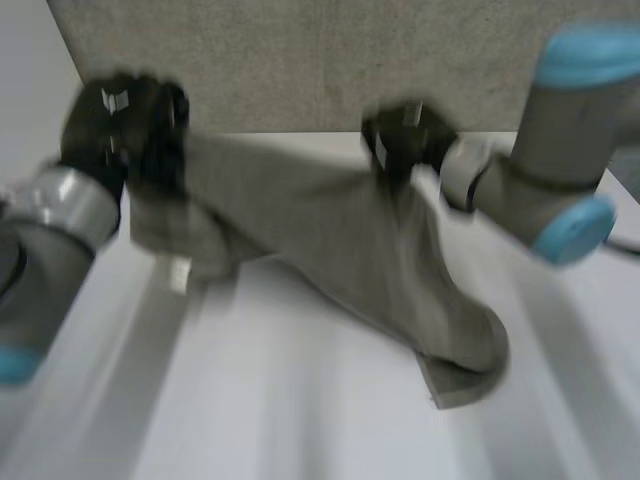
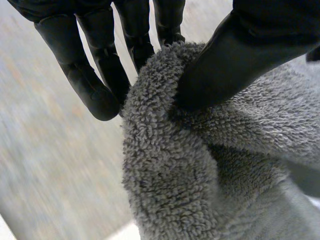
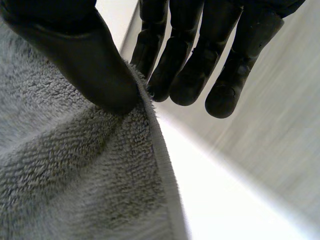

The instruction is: Fold the towel.

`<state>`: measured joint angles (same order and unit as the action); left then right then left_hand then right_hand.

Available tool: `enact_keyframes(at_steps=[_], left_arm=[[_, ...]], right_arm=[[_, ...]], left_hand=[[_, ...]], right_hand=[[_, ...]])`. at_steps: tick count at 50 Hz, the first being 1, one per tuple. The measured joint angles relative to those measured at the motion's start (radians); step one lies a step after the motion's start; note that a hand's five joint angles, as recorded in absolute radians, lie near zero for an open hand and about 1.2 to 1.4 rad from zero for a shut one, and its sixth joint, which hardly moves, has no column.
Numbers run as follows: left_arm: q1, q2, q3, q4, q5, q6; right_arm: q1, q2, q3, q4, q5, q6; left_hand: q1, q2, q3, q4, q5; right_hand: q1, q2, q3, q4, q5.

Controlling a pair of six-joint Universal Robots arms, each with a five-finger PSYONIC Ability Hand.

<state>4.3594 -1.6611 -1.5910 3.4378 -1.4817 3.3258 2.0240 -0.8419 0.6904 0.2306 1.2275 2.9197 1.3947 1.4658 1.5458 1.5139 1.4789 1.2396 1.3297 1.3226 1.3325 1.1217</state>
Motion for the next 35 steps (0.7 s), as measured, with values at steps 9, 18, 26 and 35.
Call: enact_keyframes(at_steps=[9,18,26,35], left_arm=[[-0.003,-0.189,0.533,0.093,-0.070,-0.034],[0.000,-0.263,0.629,0.108,-0.131,-0.068],[0.001,-0.244,0.320,0.075,-0.078,-0.053],[0.003,-0.237,-0.118,0.108,0.047,0.136]], right_arm=[[-0.011,-0.161,-0.207,-0.337,0.060,0.008],[-0.009,-0.280,0.087,-0.451,-0.015,-0.059],[-0.001,-0.247,0.305,-0.360,-0.041,-0.227],[-0.002,-0.119,0.566,-0.271,-0.034,-0.303]], left_hand=[[0.000,0.005,0.000,0.000,0.000],[0.000,0.005,0.001,0.000,0.000],[0.000,0.005,0.001,0.000,0.000],[0.000,0.013,0.001,0.000,0.000]], right_hand=[[0.000,0.000,0.000,0.000,0.000],[0.000,0.003,0.005,0.000,0.000],[0.000,0.003,0.005,0.000,0.001],[0.000,0.003,0.005,0.000,0.001]])
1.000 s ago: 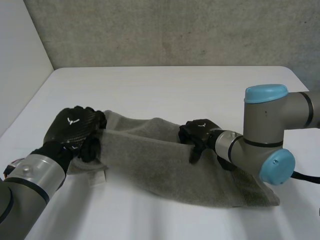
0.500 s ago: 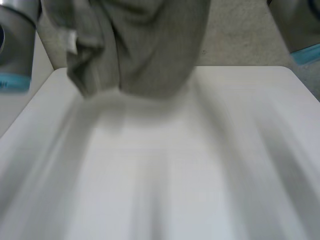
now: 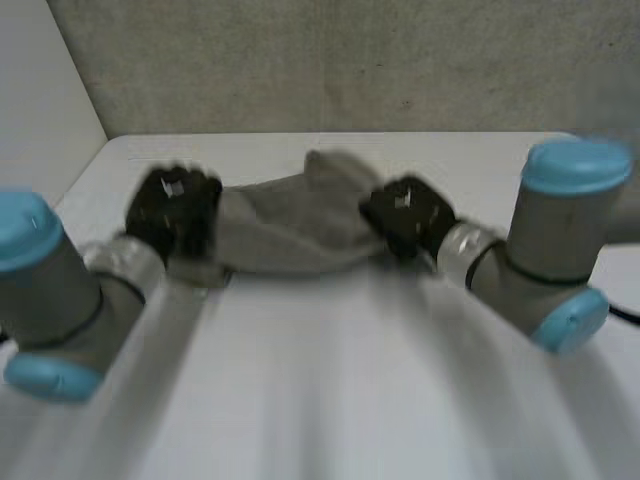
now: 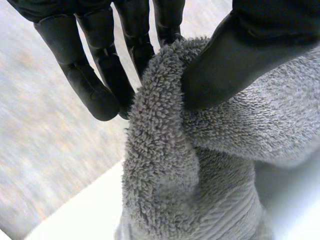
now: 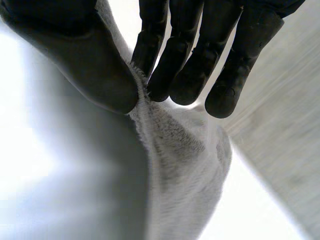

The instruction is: Fold the towel.

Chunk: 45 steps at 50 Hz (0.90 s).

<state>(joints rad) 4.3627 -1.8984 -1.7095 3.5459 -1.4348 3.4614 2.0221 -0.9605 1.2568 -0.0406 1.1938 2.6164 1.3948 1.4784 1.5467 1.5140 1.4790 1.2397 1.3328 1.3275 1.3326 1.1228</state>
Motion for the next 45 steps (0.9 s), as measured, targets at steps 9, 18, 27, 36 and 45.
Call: enact_keyframes(at_steps=[9,18,27,36,45], left_arm=[[-0.007,0.003,-0.228,0.028,0.013,0.243],[-0.003,0.071,-0.307,0.034,0.002,0.305],[0.008,0.117,-0.317,0.058,0.001,0.216],[0.050,0.119,-0.319,0.064,0.004,0.080],[0.074,0.117,-0.319,0.063,0.007,0.039]], right_arm=[[-0.012,-0.007,0.172,-0.004,-0.007,0.013],[-0.015,-0.077,0.280,-0.047,-0.009,0.025],[-0.013,-0.085,0.323,-0.186,0.008,0.069],[-0.014,-0.019,0.289,-0.291,0.061,0.102],[-0.050,0.034,0.251,-0.280,0.074,0.099]], left_hand=[[0.000,0.000,0.001,0.000,0.000],[0.000,0.010,0.001,0.000,0.000],[0.000,0.010,0.001,0.000,0.000],[0.000,0.010,0.001,0.000,0.000],[0.000,0.010,0.001,0.000,0.000]], right_hand=[[0.000,0.000,0.000,0.000,0.001],[0.000,0.000,0.000,0.000,0.001],[-0.018,-0.116,-0.098,-0.106,-0.067],[-0.259,-0.328,-0.338,-0.338,-0.316],[-0.429,-0.495,-0.500,-0.503,-0.487]])
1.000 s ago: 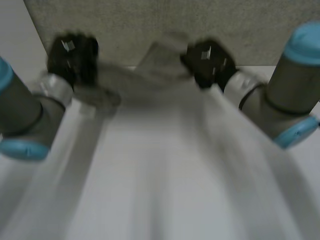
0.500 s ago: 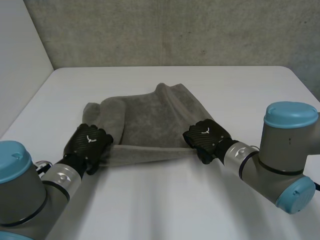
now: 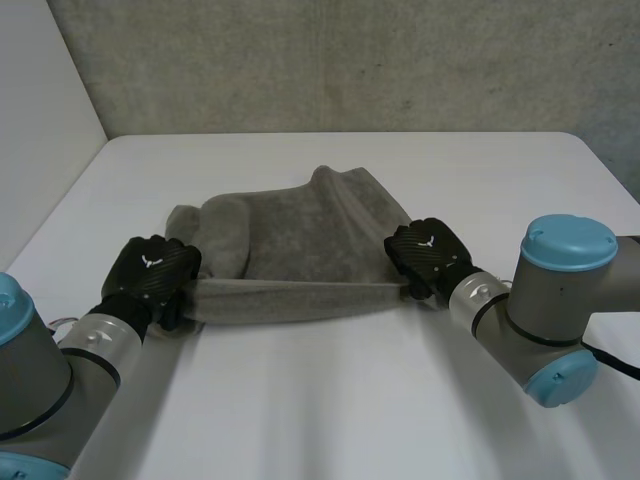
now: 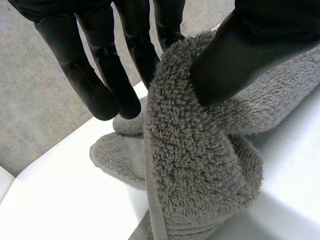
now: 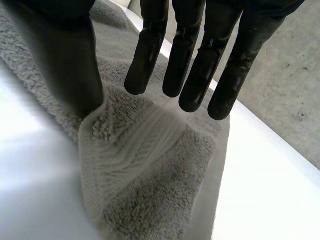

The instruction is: Fold the towel.

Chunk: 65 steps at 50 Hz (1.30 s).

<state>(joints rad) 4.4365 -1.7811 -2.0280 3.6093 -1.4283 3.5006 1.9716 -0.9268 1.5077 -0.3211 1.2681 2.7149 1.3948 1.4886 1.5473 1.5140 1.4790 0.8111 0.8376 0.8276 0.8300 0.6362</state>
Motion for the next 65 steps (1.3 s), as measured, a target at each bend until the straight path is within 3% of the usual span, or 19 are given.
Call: enact_keyframes(at_steps=[8,29,32,35,38,45,48,51,53,65], left_arm=[[0.000,0.000,0.002,0.000,0.000,0.001],[0.004,-0.001,0.004,0.000,-0.001,0.002],[0.004,-0.001,0.003,0.000,-0.001,0.002],[0.004,-0.001,0.003,0.000,-0.001,0.001],[0.004,-0.001,0.004,0.000,-0.001,0.001],[0.012,-0.001,0.003,0.005,-0.002,0.001],[0.017,-0.002,0.001,0.010,-0.003,0.002],[0.022,-0.006,-0.001,0.017,-0.003,0.002],[0.024,-0.010,-0.003,0.020,-0.003,0.003],[0.005,-0.025,-0.032,0.014,0.004,0.011]], right_arm=[[-0.022,-0.002,-0.002,0.052,-0.002,0.000],[-0.037,0.037,-0.033,0.139,-0.004,-0.005],[-0.037,0.039,-0.031,0.136,-0.007,-0.003],[-0.039,0.039,-0.032,0.130,-0.008,0.000],[-0.048,0.035,-0.036,0.123,-0.003,0.003],[-0.097,-0.038,-0.032,0.106,0.043,0.030],[-0.117,-0.101,-0.020,0.105,0.054,0.049],[-0.146,-0.207,0.009,0.110,0.057,0.075],[-0.159,-0.265,0.034,0.113,0.049,0.084],[-0.247,-0.410,0.258,0.101,-0.055,0.076]], left_hand=[[0.000,0.000,0.000,0.000,0.000],[0.000,0.000,0.000,0.000,0.000],[0.000,0.000,0.000,0.000,0.000],[0.000,0.000,0.000,0.000,0.000],[0.000,0.000,0.000,0.000,0.000],[0.000,0.000,0.000,0.000,0.000],[-0.054,-0.124,-0.169,-0.151,-0.099],[-0.434,-0.517,-0.570,-0.552,-0.498],[-0.528,-0.614,-0.670,-0.636,-0.601],[-0.512,-0.604,-0.664,-0.635,-0.596]], right_hand=[[-0.143,-0.137,-0.136,-0.143,-0.147],[-0.095,-0.126,-0.110,-0.113,-0.092],[0.088,0.060,0.067,0.066,0.077],[0.405,0.385,0.387,0.379,0.404],[0.420,0.491,0.494,0.503,0.490],[0.420,0.491,0.495,0.506,0.490],[0.420,0.491,0.495,0.506,0.490],[0.420,0.491,0.495,0.506,0.490],[0.420,0.492,0.495,0.506,0.490],[0.420,0.496,0.500,0.506,0.490]])
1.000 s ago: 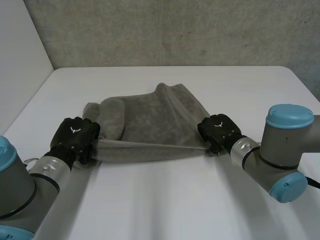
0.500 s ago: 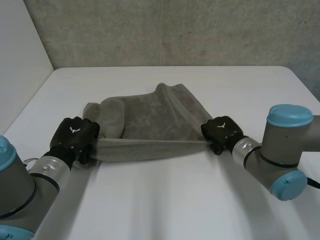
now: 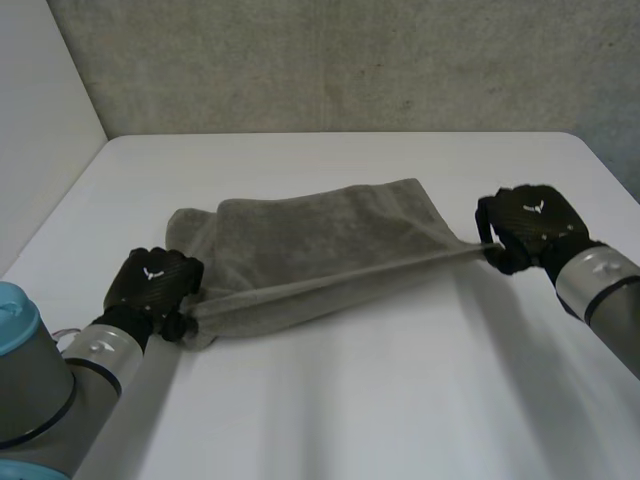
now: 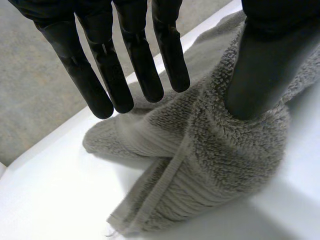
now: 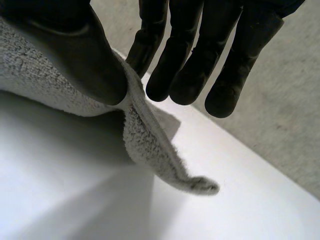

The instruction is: Fold the towel.

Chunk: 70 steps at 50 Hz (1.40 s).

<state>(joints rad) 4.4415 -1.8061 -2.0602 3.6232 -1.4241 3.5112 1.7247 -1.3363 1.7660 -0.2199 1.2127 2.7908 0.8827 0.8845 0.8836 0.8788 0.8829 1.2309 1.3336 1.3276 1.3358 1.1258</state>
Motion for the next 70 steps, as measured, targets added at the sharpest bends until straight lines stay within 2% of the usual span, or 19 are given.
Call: enact_keyframes(at_steps=[8,12,20,26,29,35,40,48,57,64,70], left_arm=[[-0.028,-0.003,-0.017,-0.004,0.004,0.006],[-0.036,-0.002,-0.020,-0.007,0.011,0.009],[-0.032,0.026,-0.023,-0.047,0.077,0.033],[-0.013,0.044,-0.017,-0.092,0.131,0.080],[-0.005,0.033,-0.014,-0.103,0.140,0.116],[0.009,0.004,-0.011,-0.106,0.140,0.192],[0.028,-0.004,-0.010,-0.107,0.134,0.238],[0.073,-0.004,-0.005,-0.118,0.126,0.254],[0.115,-0.003,0.005,-0.117,0.124,0.241],[0.129,-0.001,0.006,-0.115,0.125,0.229],[0.129,-0.002,0.005,-0.118,0.126,0.216]], right_arm=[[-0.023,0.006,0.032,-0.007,-0.023,-0.001],[-0.024,0.011,0.031,-0.013,-0.021,-0.001],[-0.023,0.022,0.030,-0.028,-0.018,-0.009],[-0.020,0.037,0.033,-0.036,-0.016,-0.028],[-0.018,0.047,0.033,-0.038,-0.016,-0.035],[-0.014,0.065,0.033,-0.038,-0.016,-0.047],[-0.012,0.082,0.033,-0.038,-0.016,-0.059],[-0.012,0.101,0.027,-0.038,-0.015,-0.070],[-0.011,0.105,0.027,-0.038,-0.014,-0.070],[-0.011,0.108,0.029,-0.038,-0.013,-0.069],[-0.011,0.111,0.029,-0.038,-0.013,-0.070]], left_hand=[[-0.021,-0.025,-0.024,-0.012,-0.024],[-0.131,-0.131,-0.138,-0.123,-0.138],[-0.185,-0.187,-0.195,-0.179,-0.205],[-0.305,-0.316,-0.314,-0.298,-0.325],[-0.505,-0.496,-0.516,-0.505,-0.526],[-0.551,-0.560,-0.568,-0.551,-0.591],[-0.510,-0.509,-0.509,-0.504,-0.509],[-0.255,-0.265,-0.262,-0.258,-0.258],[-0.193,-0.194,-0.191,-0.187,-0.192],[0.126,0.120,0.119,0.129,0.115],[0.130,0.129,0.131,0.136,0.127]], right_hand=[[0.000,0.000,0.000,0.000,0.003],[0.000,0.000,0.000,0.000,0.004],[0.000,0.000,0.000,0.000,0.005],[0.000,0.000,0.000,0.000,0.007],[0.000,0.000,0.000,0.000,0.007],[0.000,0.000,0.000,0.000,0.007],[0.000,0.000,0.000,0.000,0.008],[0.000,0.000,0.000,0.000,0.008],[0.000,0.000,0.000,0.000,0.008],[0.000,0.000,0.000,0.000,0.008],[0.000,0.000,0.000,0.000,0.008]])
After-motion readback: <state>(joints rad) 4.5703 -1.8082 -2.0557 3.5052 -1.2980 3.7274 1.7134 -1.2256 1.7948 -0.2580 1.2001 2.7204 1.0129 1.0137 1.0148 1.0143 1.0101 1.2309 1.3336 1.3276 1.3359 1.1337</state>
